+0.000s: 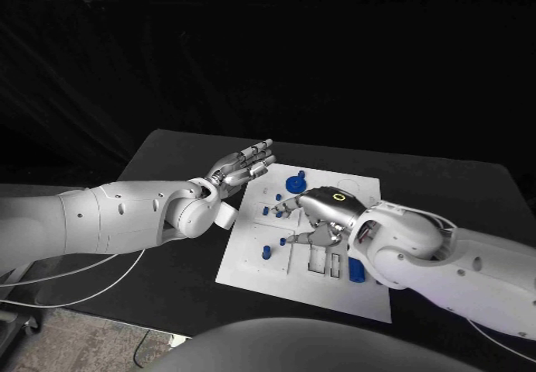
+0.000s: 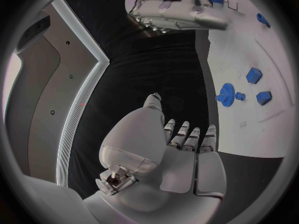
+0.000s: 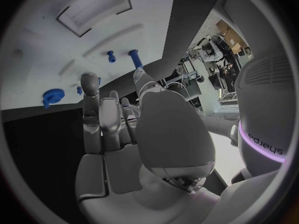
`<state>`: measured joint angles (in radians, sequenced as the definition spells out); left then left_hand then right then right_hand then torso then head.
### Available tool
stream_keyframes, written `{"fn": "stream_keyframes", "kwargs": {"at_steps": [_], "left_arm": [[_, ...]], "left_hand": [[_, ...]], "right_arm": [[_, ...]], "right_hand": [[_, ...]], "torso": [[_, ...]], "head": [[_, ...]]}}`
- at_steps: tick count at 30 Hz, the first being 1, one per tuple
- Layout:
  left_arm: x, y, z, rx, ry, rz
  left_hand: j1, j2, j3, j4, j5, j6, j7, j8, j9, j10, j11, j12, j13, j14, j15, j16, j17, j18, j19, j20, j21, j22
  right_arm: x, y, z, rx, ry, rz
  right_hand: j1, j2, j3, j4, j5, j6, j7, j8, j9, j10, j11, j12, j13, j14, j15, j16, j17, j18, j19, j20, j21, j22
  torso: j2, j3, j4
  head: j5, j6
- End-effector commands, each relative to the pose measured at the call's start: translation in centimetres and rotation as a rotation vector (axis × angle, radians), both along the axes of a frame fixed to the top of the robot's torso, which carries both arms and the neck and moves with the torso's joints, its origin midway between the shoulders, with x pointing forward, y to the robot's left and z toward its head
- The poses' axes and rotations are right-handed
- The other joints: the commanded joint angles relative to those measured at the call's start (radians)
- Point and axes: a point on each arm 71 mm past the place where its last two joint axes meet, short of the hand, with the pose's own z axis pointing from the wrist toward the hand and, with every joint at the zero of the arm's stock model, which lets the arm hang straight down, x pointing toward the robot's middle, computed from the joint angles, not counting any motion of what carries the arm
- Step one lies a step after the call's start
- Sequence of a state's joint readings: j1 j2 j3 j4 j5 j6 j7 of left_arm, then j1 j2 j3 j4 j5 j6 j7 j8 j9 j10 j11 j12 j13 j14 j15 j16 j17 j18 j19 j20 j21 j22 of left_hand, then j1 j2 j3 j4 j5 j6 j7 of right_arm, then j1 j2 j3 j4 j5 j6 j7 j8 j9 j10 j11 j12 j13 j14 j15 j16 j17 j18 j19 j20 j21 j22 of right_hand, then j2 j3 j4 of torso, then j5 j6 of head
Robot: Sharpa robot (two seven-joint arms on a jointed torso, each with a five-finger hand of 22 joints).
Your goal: Assemble the parts on the task board
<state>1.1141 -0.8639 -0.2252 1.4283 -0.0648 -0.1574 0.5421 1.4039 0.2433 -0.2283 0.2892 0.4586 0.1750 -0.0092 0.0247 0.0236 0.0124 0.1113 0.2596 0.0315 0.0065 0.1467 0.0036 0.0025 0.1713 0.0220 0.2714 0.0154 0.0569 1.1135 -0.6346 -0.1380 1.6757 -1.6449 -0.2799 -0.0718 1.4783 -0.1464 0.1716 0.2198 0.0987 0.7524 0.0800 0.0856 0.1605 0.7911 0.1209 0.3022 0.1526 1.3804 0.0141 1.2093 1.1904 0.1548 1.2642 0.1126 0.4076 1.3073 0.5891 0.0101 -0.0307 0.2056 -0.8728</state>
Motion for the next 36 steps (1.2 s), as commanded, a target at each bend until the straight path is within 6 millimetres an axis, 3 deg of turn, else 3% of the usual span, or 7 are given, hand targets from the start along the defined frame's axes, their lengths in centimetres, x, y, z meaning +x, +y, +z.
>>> {"fn": "stream_keyframes", "kwargs": {"at_steps": [1,7,9,13,19,24,36], "left_arm": [[0.0,-0.1,0.0,-0.017,0.002,-0.005],[0.0,-0.2,0.0,-0.017,0.001,-0.005],[0.1,-0.3,0.0,-0.017,0.0,-0.004],[0.0,-0.3,0.0,-0.018,-0.004,-0.003],[0.0,-0.3,0.0,-0.015,-0.011,-0.004],[-0.1,-0.4,0.0,-0.015,-0.011,-0.006],[-0.1,-0.3,0.0,-0.014,-0.01,-0.006]], "left_hand": [[0.003,0.004,0.005,-0.001,0.006,0.0,0.007,0.0,0.001,0.001,0.006,0.004,0.001,-0.001,-0.003,-0.001,0.0,0.011,0.006,-0.003,0.006,0.0],[0.003,0.003,0.004,0.0,0.006,0.0,0.007,0.0,0.001,0.001,0.007,0.005,0.001,-0.001,-0.003,-0.001,0.0,0.011,0.005,-0.003,0.005,-0.001],[0.003,0.003,0.004,0.0,0.006,0.001,0.007,0.0,0.001,0.001,0.007,0.004,0.001,-0.001,-0.003,-0.001,-0.001,0.011,0.004,-0.002,0.004,-0.004],[0.002,0.002,0.003,0.0,0.006,0.003,0.007,0.001,0.002,0.001,0.009,0.006,0.001,-0.003,-0.005,-0.002,-0.001,0.009,0.0,0.0,0.001,-0.011],[0.003,0.002,0.002,0.0,0.006,0.004,0.007,0.001,0.002,0.001,0.009,0.006,0.001,-0.003,-0.005,-0.002,-0.001,0.008,-0.001,0.001,0.001,-0.012],[0.003,0.002,0.002,0.0,0.007,0.006,0.007,0.001,0.002,0.001,0.009,0.008,0.001,-0.003,-0.006,-0.002,-0.001,0.008,-0.001,0.001,0.001,-0.011],[0.003,0.002,0.002,0.0,0.008,0.005,0.007,0.001,0.002,0.002,0.009,0.008,0.001,-0.003,-0.006,-0.002,-0.001,0.008,0.0,0.002,0.001,-0.01]], "right_arm": [[0.8,-1.7,2.4,0.135,0.099,-0.102],[2.1,-5.7,5.3,0.179,0.155,-0.208],[2.4,-7.2,5.3,0.161,0.181,-0.246],[2.9,-10.3,4.2,0.095,0.29,-0.338],[2.9,-13.7,1.4,-0.079,0.385,-0.436],[2.5,-15.5,-0.6,-0.256,0.428,-0.497],[1.7,-16.3,-2.9,-0.533,0.393,-0.55]], "right_hand": [[0.01,0.008,-0.001,0.003,0.007,0.011,0.012,0.009,-0.003,0.019,-0.005,0.054,0.022,0.007,0.004,0.012,0.006,0.007,0.011,0.007,0.019,0.047],[0.006,0.029,-0.005,-0.011,0.036,0.127,0.056,0.066,0.023,0.169,-0.047,0.283,0.144,0.01,-0.014,0.019,0.006,0.009,0.015,0.001,0.032,0.048],[-0.005,0.041,-0.015,-0.018,0.046,0.212,0.042,0.117,0.051,0.196,-0.065,0.445,0.254,0.019,-0.037,0.025,0.009,0.004,0.025,-0.013,0.051,0.051],[-0.056,0.075,-0.04,-0.018,0.072,0.282,-0.03,0.305,0.198,0.557,-0.126,1.143,1.132,0.114,-0.081,0.162,0.146,-0.033,0.13,-0.062,0.325,0.098],[-0.279,0.112,-0.09,0.069,0.084,0.295,-0.07,0.452,0.347,0.78,-0.171,1.269,1.418,0.183,-0.119,0.333,0.344,-0.069,0.213,-0.099,0.623,0.151],[-0.423,0.123,-0.108,0.072,0.041,0.301,-0.071,0.449,0.38,0.78,-0.177,1.269,1.418,0.177,-0.126,0.315,0.319,-0.07,0.214,-0.111,0.647,0.153],[-0.685,0.061,-0.023,0.076,-0.045,0.341,-0.084,0.451,0.47,0.78,-0.188,1.269,1.418,0.174,-0.134,0.3,0.298,-0.067,0.2,-0.119,0.656,0.149]], "torso": [[-0.001,0.0003,-0.0012],[-0.002,-0.0001,-0.0023],[-0.002,-0.0002,-0.0011],[-0.001,0.0006,-0.001],[-0.001,0.0004,-0.0007],[-0.001,0.0002,-0.0003],[-0.001,0.0002,0.001]], "head": [[-0.003,0.0],[-0.017,0.0],[-0.023,0.0],[-0.033,0.0],[-0.035,0.0],[-0.035,0.0],[-0.033,0.0]]}}
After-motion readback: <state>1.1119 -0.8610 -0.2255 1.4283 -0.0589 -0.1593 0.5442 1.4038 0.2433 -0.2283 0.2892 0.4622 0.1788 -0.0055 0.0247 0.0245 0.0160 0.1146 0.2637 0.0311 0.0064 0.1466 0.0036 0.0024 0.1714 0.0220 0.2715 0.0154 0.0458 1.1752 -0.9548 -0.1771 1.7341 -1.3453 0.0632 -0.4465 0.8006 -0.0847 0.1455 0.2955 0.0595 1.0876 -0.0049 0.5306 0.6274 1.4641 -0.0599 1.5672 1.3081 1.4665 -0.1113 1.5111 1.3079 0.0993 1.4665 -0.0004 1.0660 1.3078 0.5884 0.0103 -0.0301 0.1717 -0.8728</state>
